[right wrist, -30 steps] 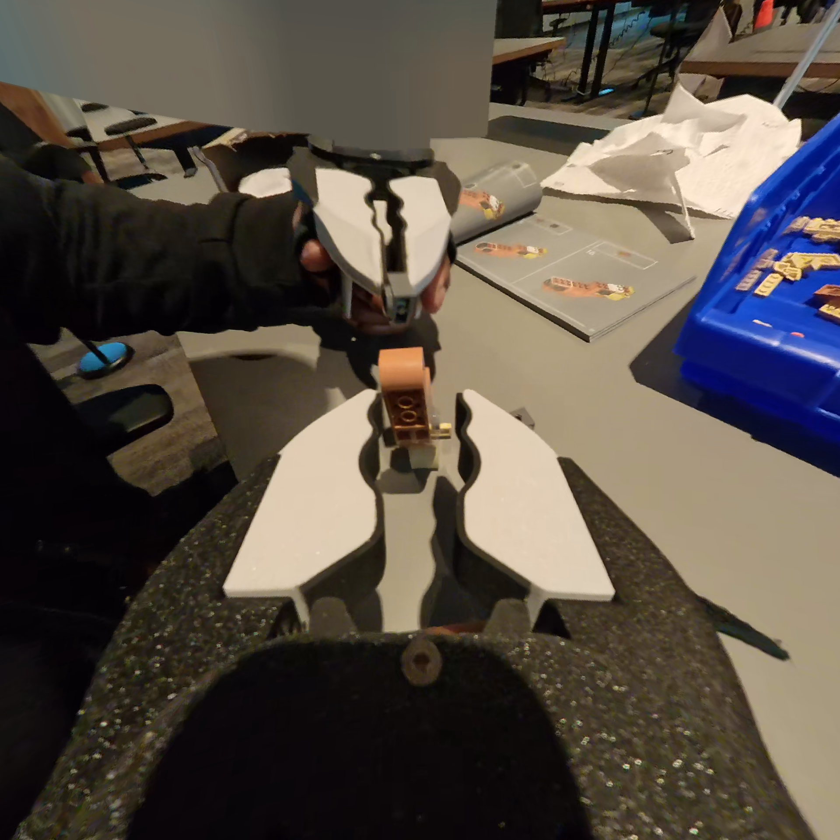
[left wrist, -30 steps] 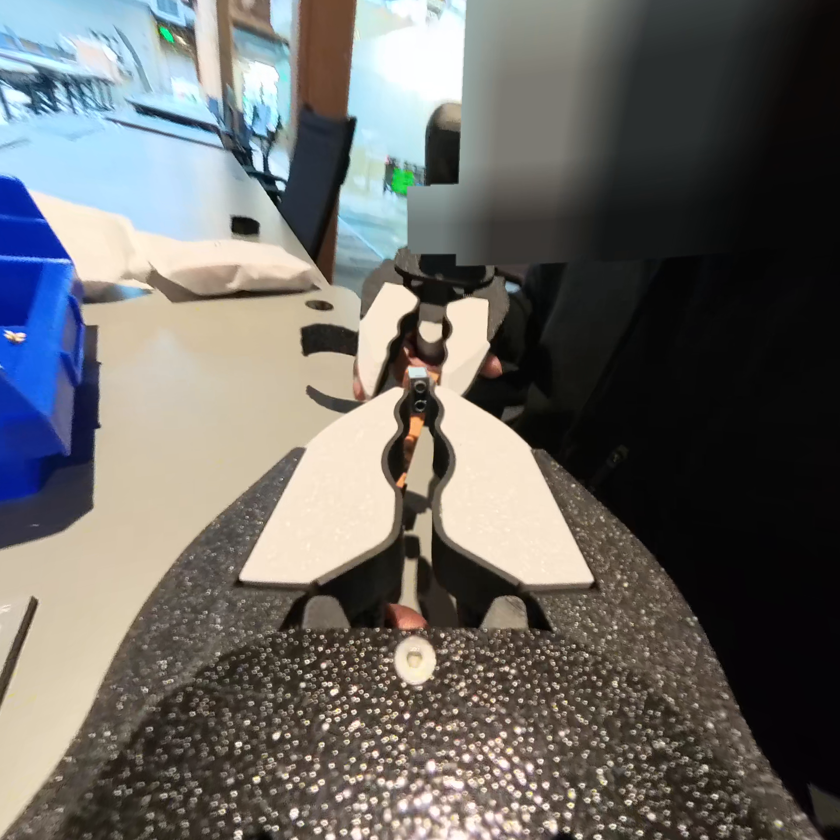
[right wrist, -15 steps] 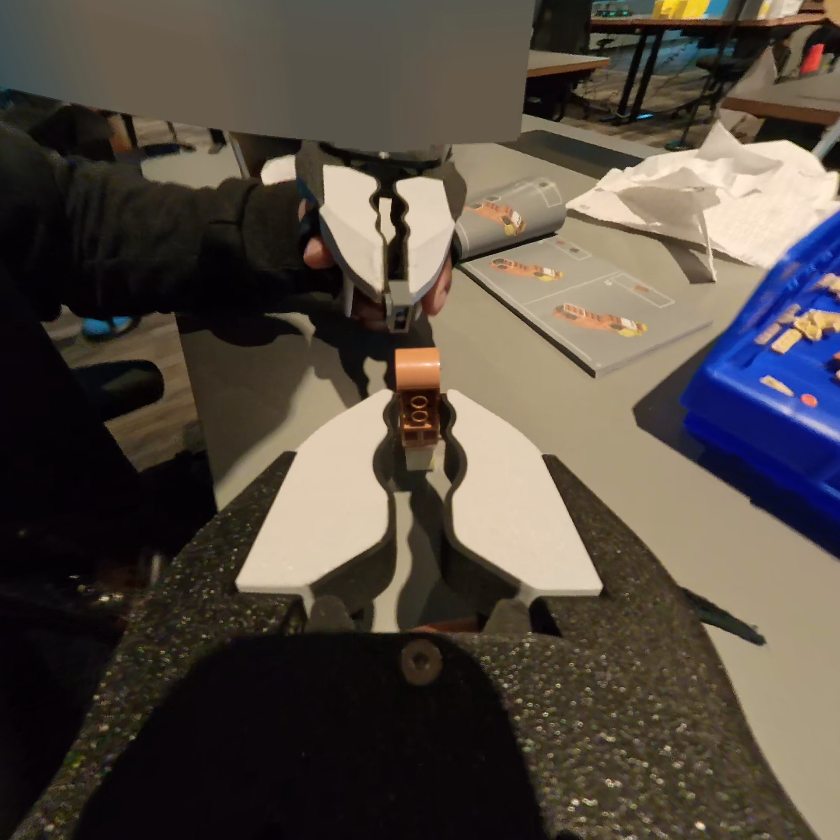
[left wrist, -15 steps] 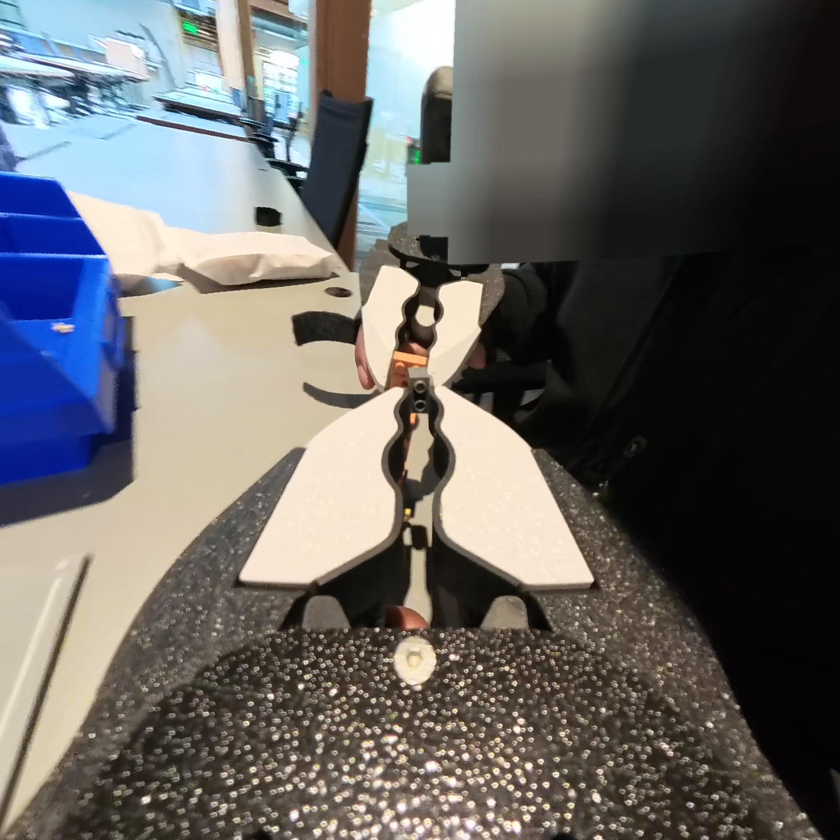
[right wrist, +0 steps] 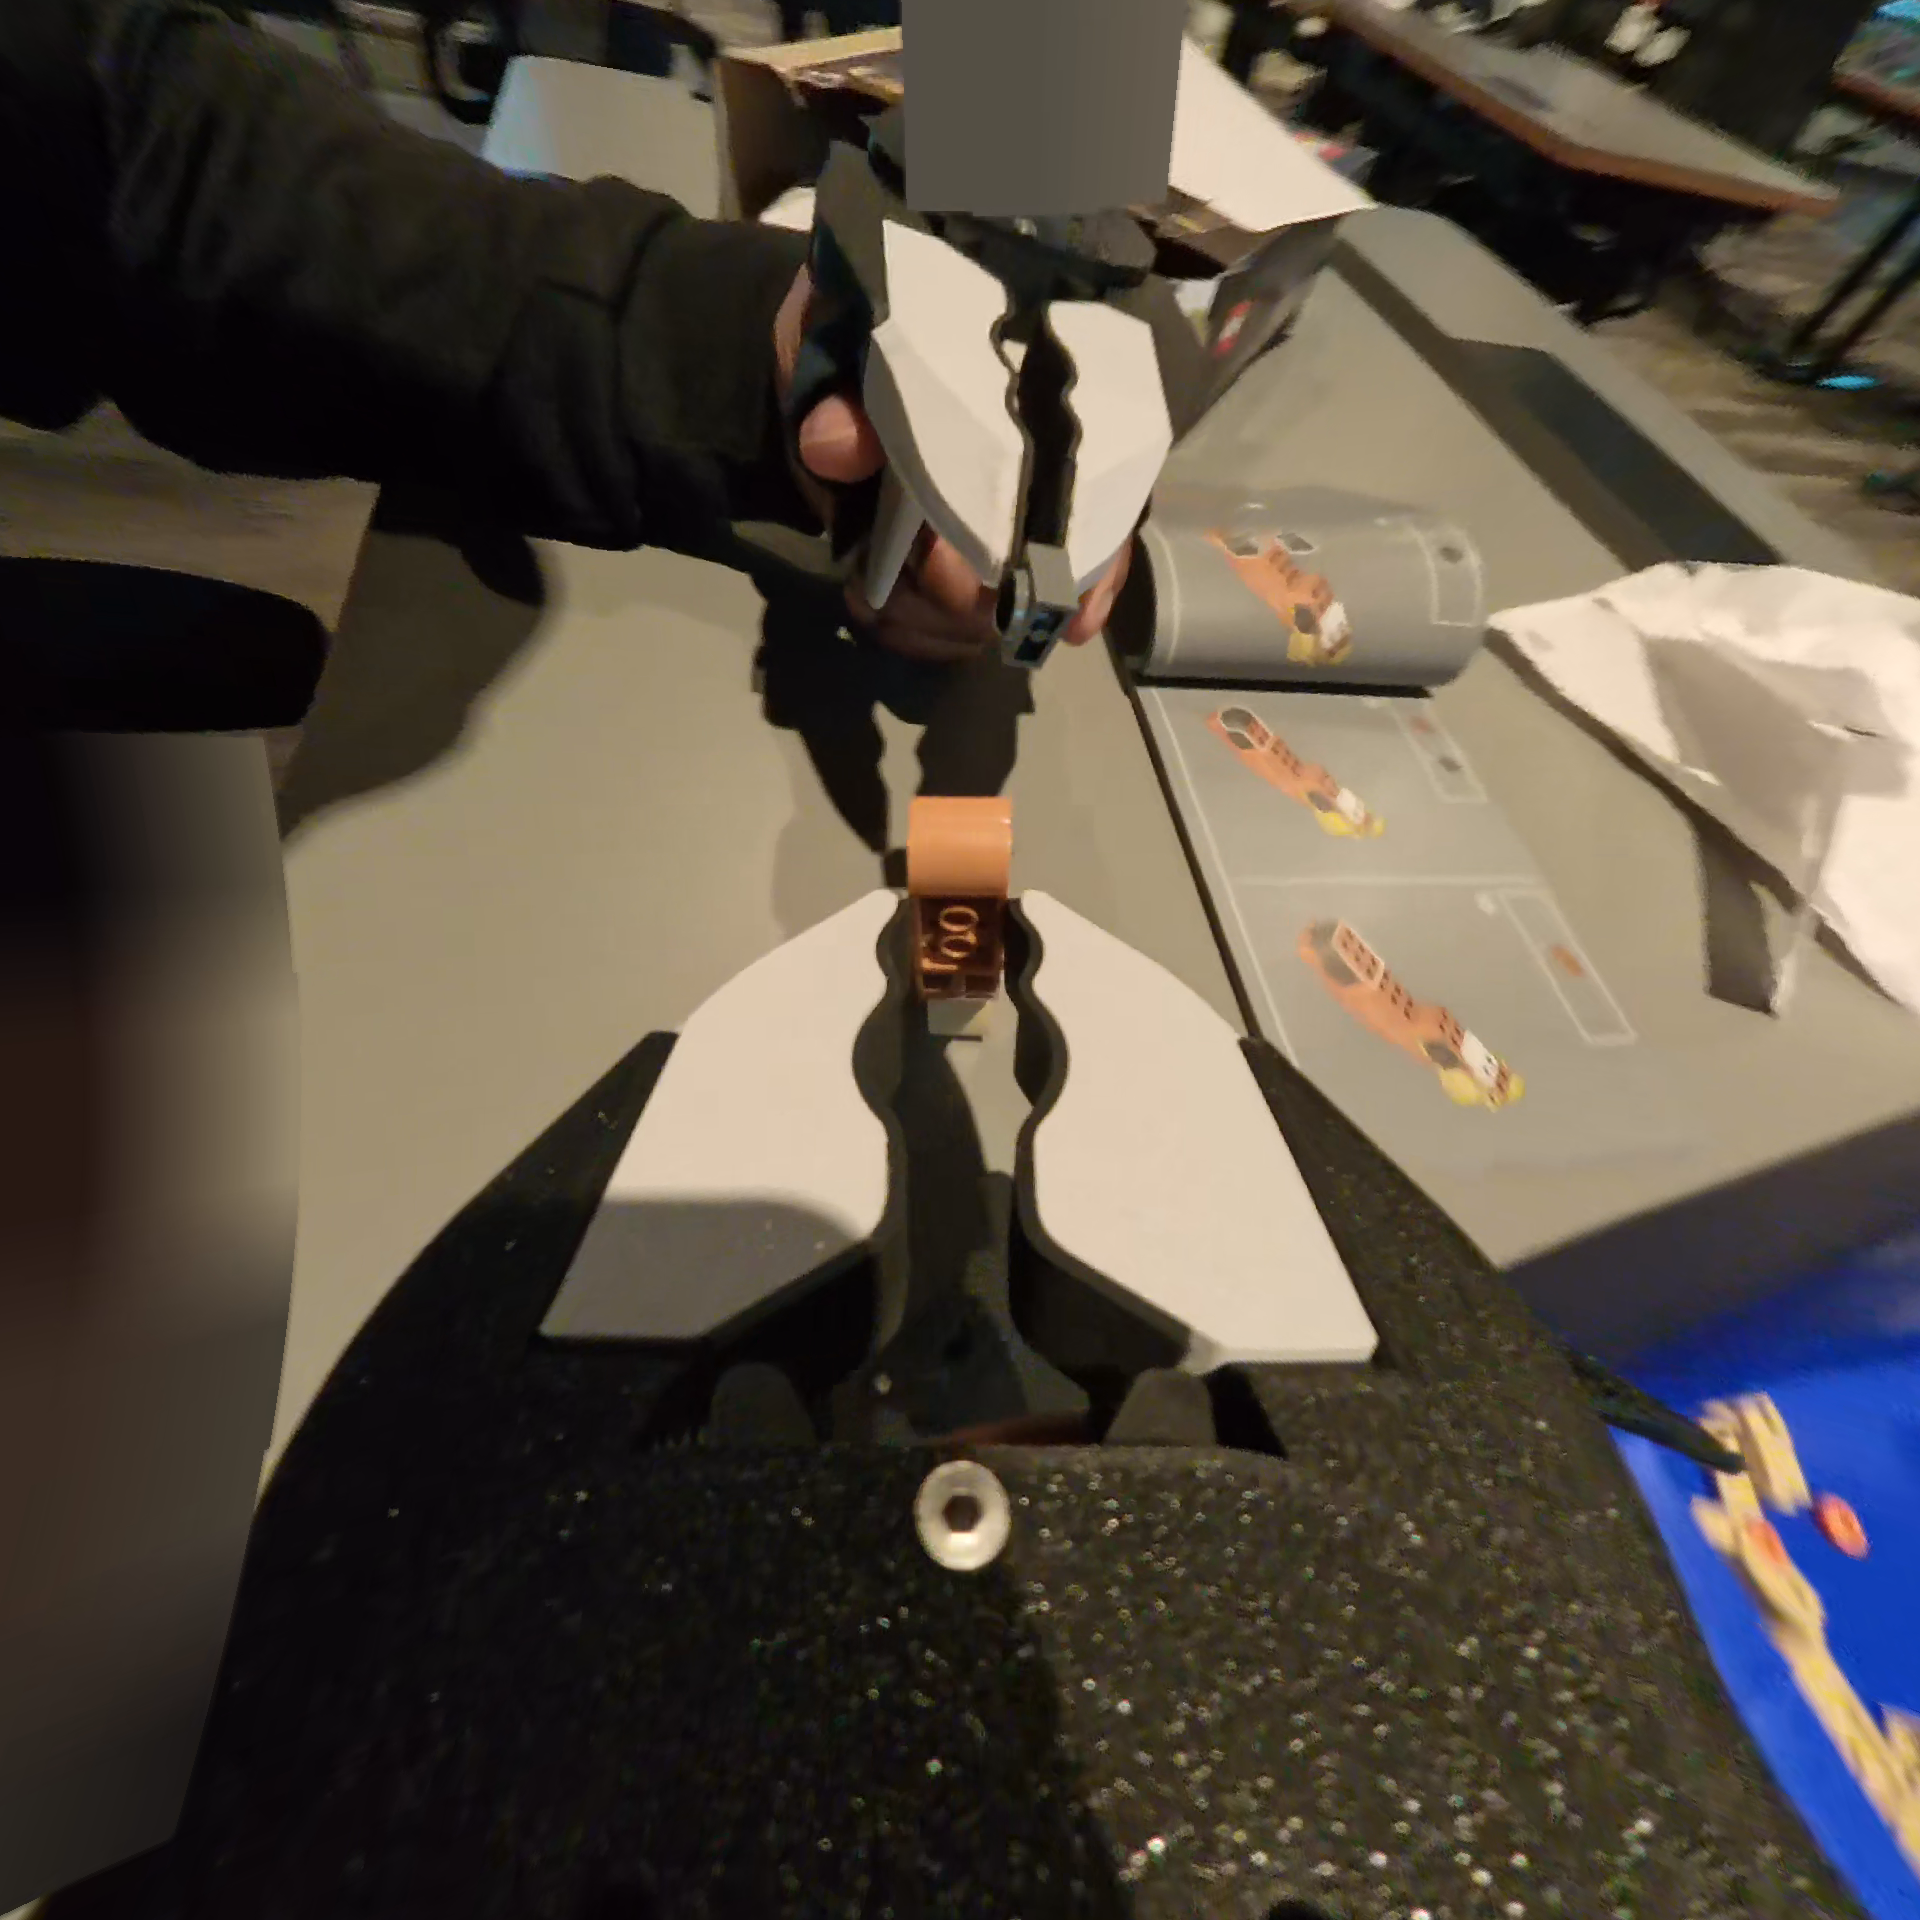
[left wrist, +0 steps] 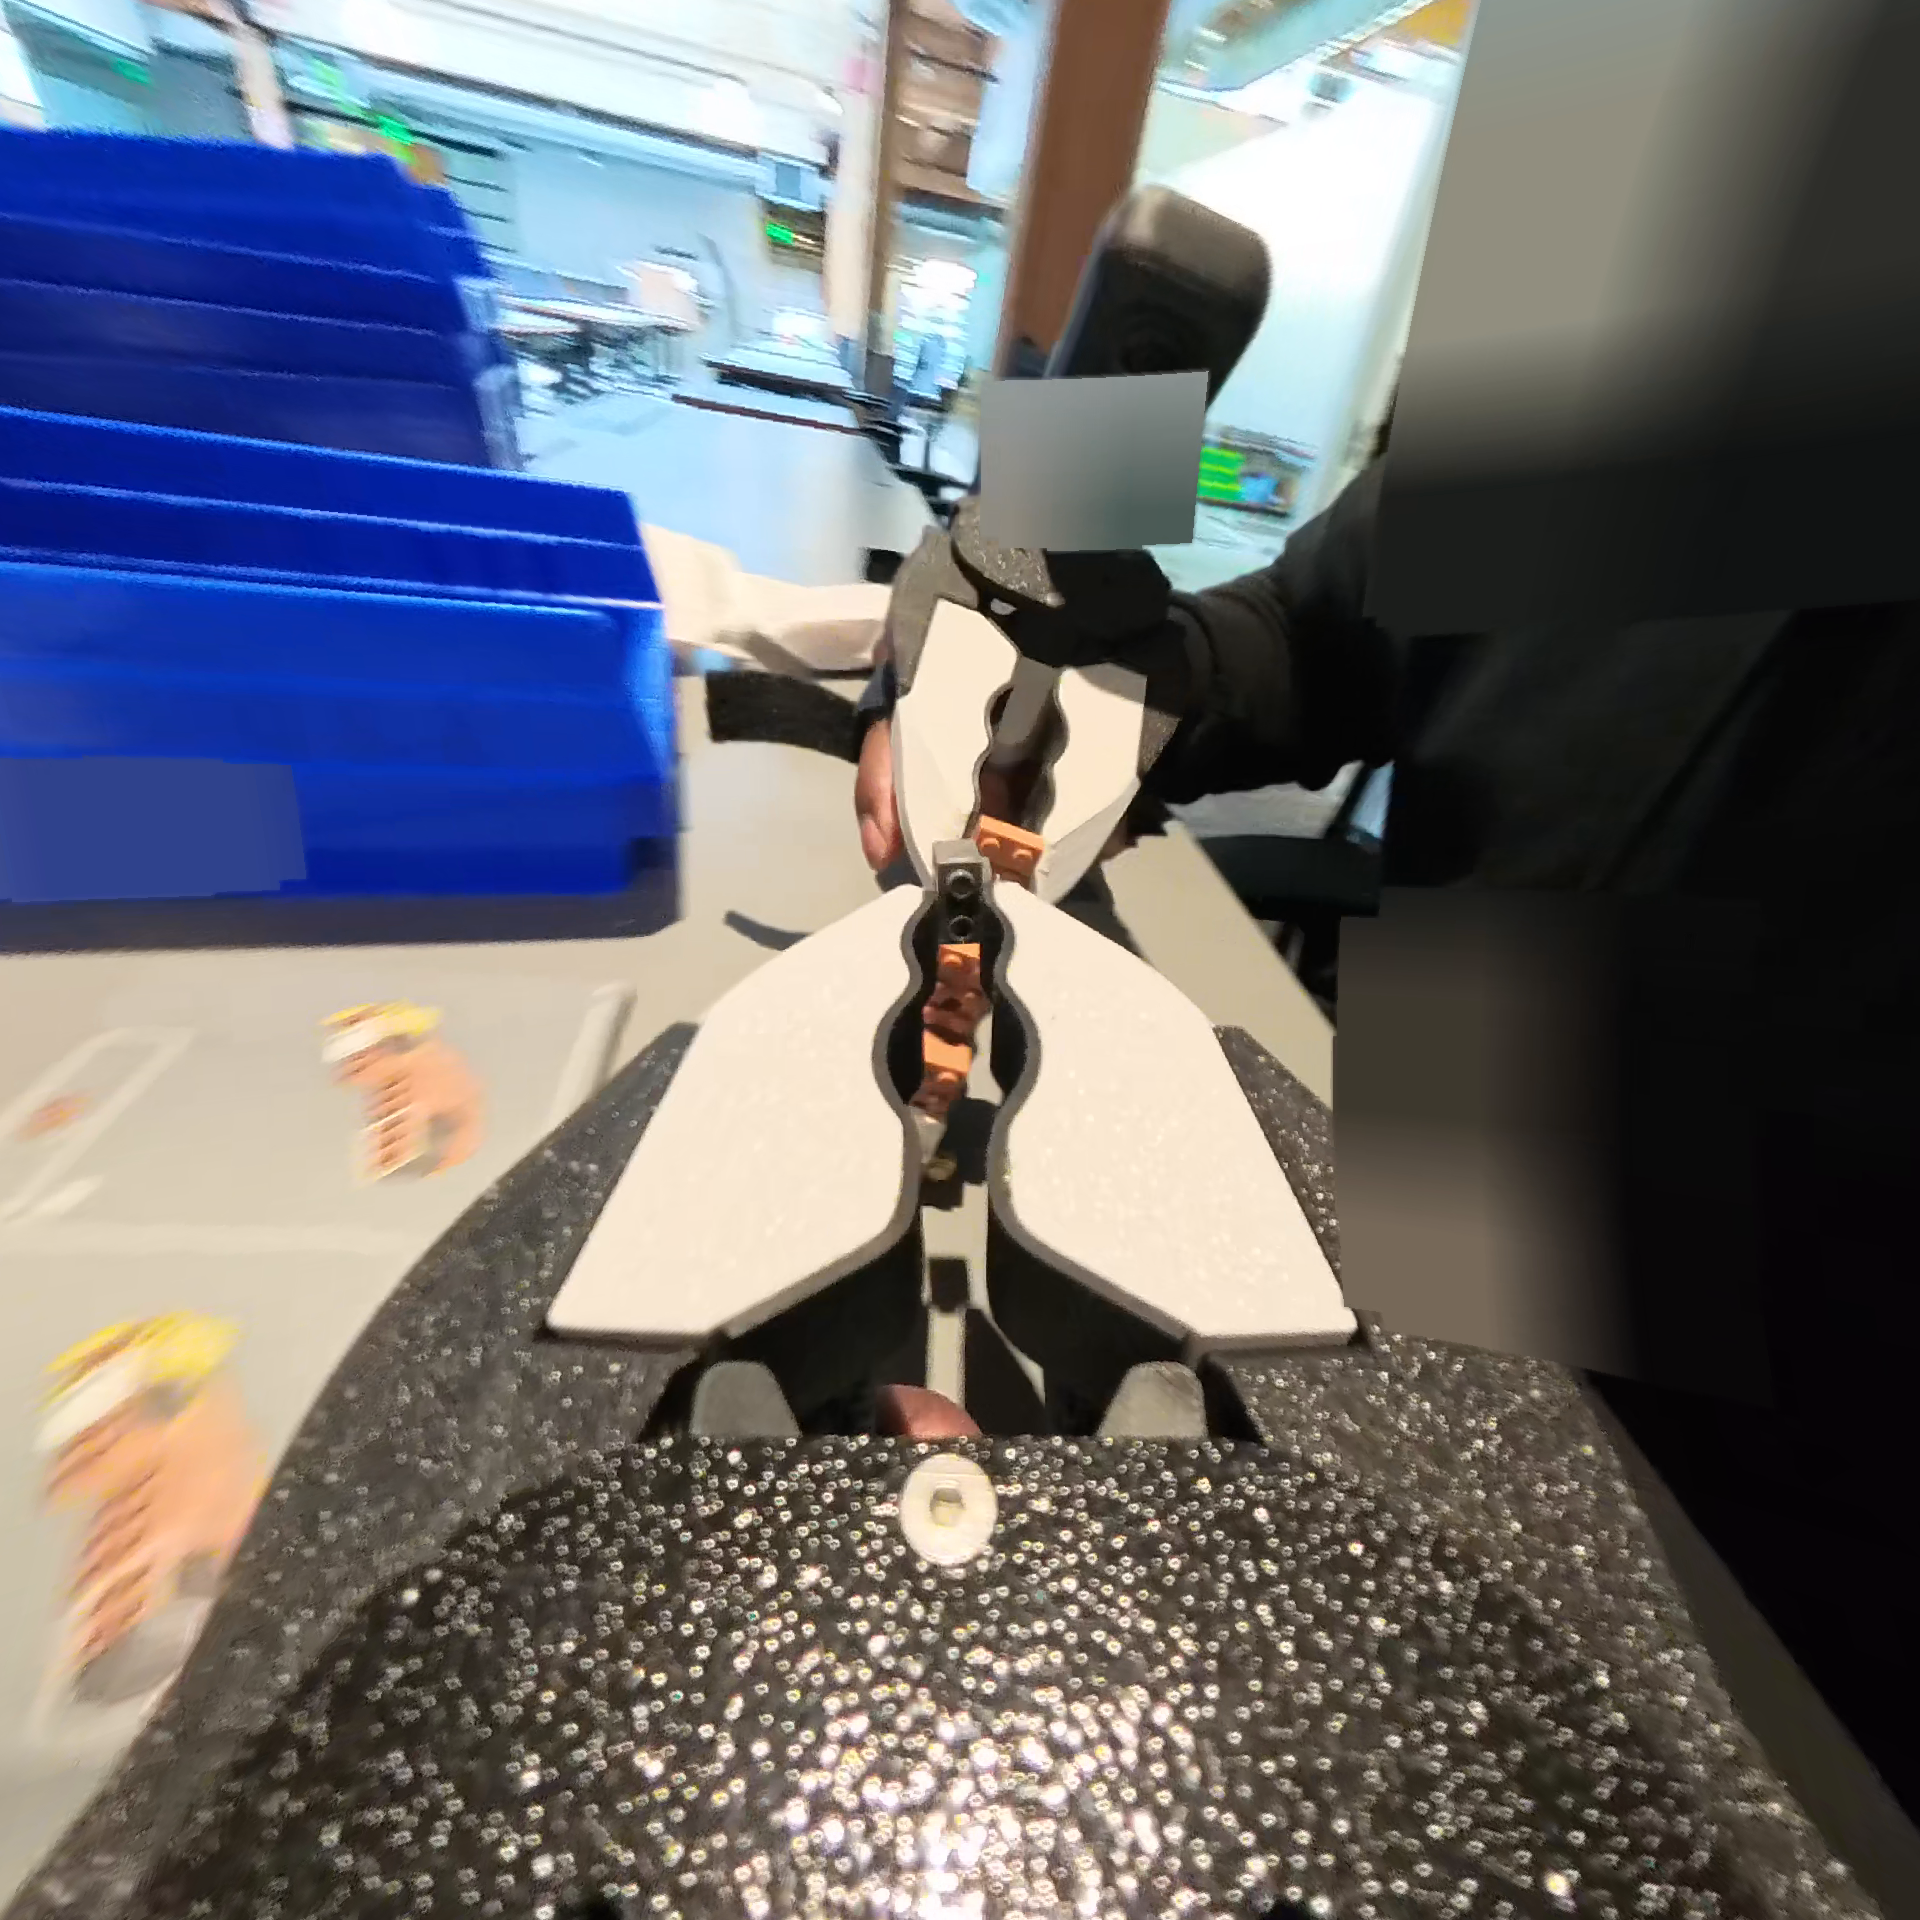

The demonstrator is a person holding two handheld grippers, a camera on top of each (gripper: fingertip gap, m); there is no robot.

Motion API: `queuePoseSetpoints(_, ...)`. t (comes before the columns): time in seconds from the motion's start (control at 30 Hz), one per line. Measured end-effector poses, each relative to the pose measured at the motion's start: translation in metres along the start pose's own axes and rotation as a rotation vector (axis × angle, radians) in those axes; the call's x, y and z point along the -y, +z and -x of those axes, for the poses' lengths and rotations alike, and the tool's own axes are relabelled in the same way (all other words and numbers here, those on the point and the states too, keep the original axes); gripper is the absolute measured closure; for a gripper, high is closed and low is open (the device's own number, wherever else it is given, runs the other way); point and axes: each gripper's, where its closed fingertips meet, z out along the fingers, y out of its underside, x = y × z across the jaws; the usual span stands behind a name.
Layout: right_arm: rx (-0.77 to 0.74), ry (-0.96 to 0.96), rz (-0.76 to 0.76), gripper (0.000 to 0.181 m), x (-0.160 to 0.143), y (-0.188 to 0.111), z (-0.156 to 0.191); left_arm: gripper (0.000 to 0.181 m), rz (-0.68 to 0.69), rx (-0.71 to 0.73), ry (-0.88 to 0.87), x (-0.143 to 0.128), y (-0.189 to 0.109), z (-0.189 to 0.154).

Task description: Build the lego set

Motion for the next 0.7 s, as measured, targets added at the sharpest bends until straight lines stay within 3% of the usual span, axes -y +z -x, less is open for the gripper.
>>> queuePoseSetpoints(0.03, 0.027, 0.006, 0.003, 0.166, 0.001, 0.003, -0.003, 0.175, -0.002, 0.014, 0.002, 0.0, -0.003, 0.002)
queuePoseSetpoints(0.27, 0.135, 0.095, 0.005, 0.166, 0.002, 0.016, -0.024, 0.175, 0.006, 0.054, 0.01, -0.001, -0.004, 0.008)
queuePoseSetpoints(0.7, 0.124, 0.085, 0.008, 0.165, -0.004, 0.021, -0.027, 0.175, 0.02, 0.067, -0.019, -0.002, -0.003, 0.012)
